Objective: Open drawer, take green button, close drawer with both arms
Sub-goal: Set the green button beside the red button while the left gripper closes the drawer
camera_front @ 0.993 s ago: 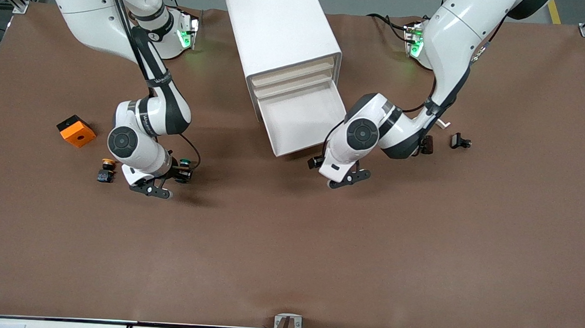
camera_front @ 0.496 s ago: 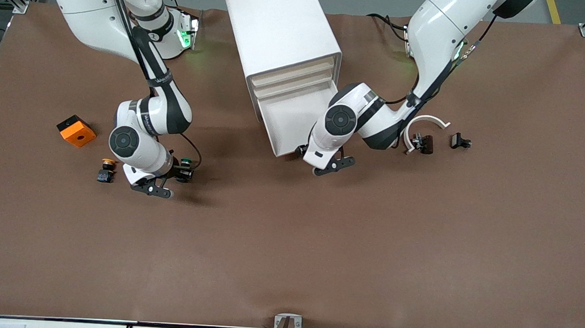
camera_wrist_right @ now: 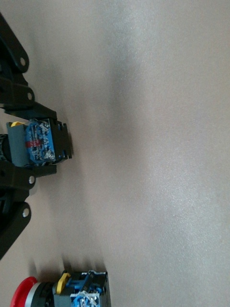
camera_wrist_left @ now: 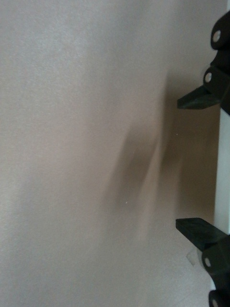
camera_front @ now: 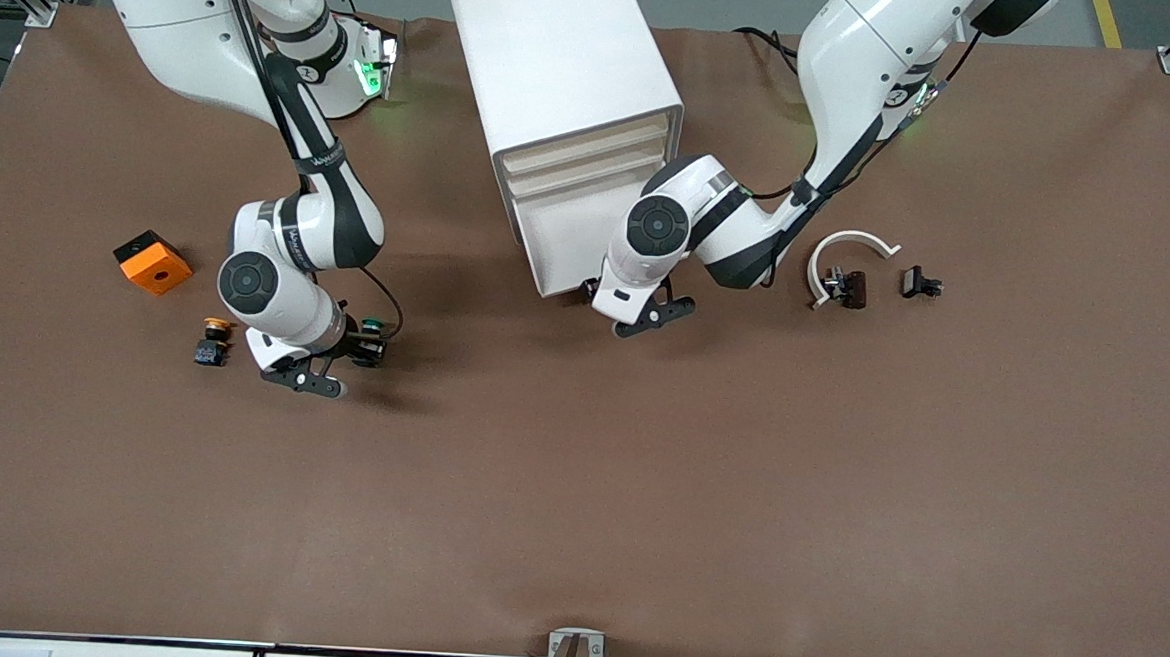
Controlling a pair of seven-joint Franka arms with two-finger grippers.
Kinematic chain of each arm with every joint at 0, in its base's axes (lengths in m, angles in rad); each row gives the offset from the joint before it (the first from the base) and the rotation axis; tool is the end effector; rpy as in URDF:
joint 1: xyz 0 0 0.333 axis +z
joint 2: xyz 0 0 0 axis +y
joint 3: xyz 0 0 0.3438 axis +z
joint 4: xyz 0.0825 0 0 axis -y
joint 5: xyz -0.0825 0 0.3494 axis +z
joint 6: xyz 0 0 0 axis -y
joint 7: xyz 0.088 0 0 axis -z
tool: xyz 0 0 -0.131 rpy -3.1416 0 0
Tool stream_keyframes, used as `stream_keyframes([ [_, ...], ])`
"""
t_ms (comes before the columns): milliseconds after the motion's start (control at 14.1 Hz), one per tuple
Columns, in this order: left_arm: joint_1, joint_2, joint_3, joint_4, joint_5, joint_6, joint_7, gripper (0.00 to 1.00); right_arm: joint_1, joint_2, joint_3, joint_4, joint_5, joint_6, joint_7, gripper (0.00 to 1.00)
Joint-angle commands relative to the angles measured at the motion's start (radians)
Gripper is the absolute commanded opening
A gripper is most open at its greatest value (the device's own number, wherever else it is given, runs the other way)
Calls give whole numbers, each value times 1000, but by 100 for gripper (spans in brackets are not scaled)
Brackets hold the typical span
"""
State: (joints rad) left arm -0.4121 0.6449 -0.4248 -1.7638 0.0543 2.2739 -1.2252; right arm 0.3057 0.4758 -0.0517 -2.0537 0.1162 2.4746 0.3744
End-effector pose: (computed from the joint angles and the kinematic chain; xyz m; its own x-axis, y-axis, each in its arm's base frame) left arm 0.4516 -0.4569 0.2426 0.8903 0.3958 -0.2251 0.4055 -0.9141 -0.0037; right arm 0.5607 0.1478 0.2270 0.9763 -0.2059 -0.0672 -0.2077 -0.9780 -0.0200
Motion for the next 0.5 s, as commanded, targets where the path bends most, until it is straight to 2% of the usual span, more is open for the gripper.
stream_keyframes([
  [0, -11, 10, -6, 24, -5, -42, -51, 100, -2, -14, 6, -26, 0, 27, 15, 0],
  [425, -53, 12, -8, 52, -137, -91, -69, 100, -2, -8, 6, -26, 0, 35, 15, 0],
])
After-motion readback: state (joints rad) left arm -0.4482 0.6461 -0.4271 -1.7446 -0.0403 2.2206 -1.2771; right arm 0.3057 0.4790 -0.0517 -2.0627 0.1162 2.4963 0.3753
